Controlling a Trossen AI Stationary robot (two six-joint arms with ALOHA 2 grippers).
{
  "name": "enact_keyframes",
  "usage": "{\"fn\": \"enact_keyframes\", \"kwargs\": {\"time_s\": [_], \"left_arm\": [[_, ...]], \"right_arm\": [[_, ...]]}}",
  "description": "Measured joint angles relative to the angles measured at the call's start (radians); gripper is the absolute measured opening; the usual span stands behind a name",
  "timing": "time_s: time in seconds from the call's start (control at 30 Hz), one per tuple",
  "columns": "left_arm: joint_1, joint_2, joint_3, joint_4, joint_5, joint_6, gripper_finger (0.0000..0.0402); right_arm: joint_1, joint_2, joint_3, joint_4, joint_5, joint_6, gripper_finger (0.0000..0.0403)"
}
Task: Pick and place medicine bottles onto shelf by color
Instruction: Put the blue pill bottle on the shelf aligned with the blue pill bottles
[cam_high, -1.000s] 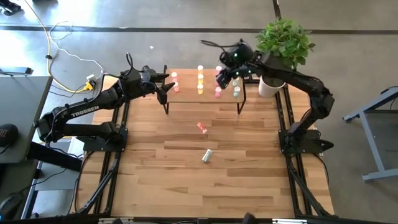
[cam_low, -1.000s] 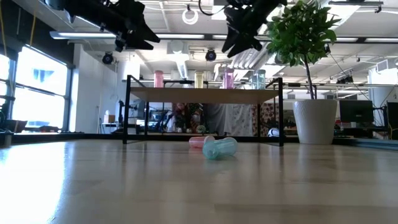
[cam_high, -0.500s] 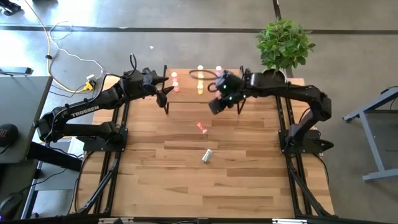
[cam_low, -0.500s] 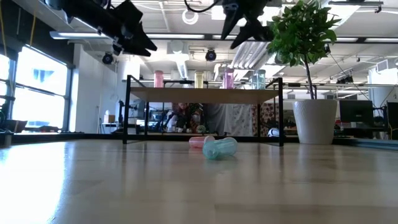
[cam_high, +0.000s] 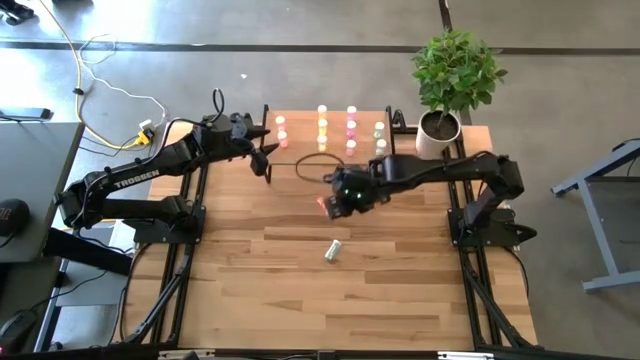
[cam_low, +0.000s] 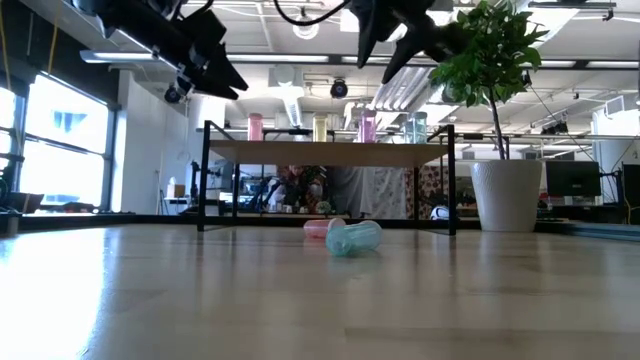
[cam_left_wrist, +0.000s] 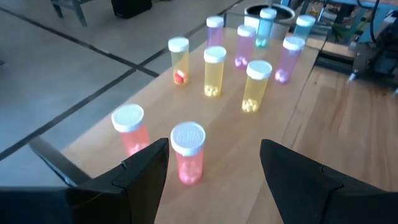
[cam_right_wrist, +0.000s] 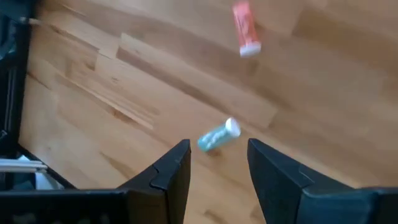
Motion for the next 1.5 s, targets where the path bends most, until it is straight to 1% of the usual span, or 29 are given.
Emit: {"fn": "enact_keyframes", "kwargs": {"time_s": [0.1, 0.23, 0.4, 0.6, 0.7, 0.9, 1.03, 1.27, 1.5], "left_arm": [[0.0, 0.0, 0.0, -0.03, 0.0, 0.0, 0.0243], [0.0, 0.0, 0.0, -0.065, 0.0, 0.0, 0.0243], [0.0, 0.0, 0.0, -0.091, 0.0, -0.001, 0.0243], [-0.001, 0.0, 0.0, -0.11, 0.0, -0.001, 0.0243], [-0.002, 0.0, 0.0, -0.121, 0.0, -0.001, 0.0243], [-0.002, 0.0, 0.0, -0.136, 0.0, -0.002, 0.0243], [-0.002, 0.0, 0.0, -0.136, 0.0, -0.004, 0.0243], [-0.002, 0.0, 0.0, -0.135, 0.0, -0.004, 0.0243], [-0.002, 0.0, 0.0, -0.135, 0.0, -0.001, 0.0243]], "right_arm": [[0.044, 0.032, 0.0, 0.01, 0.0, 0.113, 0.0149], [0.096, 0.084, 0.0, 0.012, 0.0, 0.215, 0.0149], [0.146, 0.145, 0.0, 0.026, 0.0, 0.284, 0.0149], [0.19, 0.21, 0.0, 0.092, 0.008, 0.34, 0.015], [0.205, 0.235, 0.0, 0.12, 0.015, 0.386, 0.0158], [0.225, 0.299, 0.0, 0.137, 0.015, 0.515, 0.019], [0.228, 0.343, 0.0, 0.152, 0.012, 0.61, 0.0197], [0.218, 0.398, 0.0, 0.178, 0.011, 0.648, 0.0197], [0.205, 0.432, 0.0, 0.221, 0.033, 0.685, 0.0197]]}}
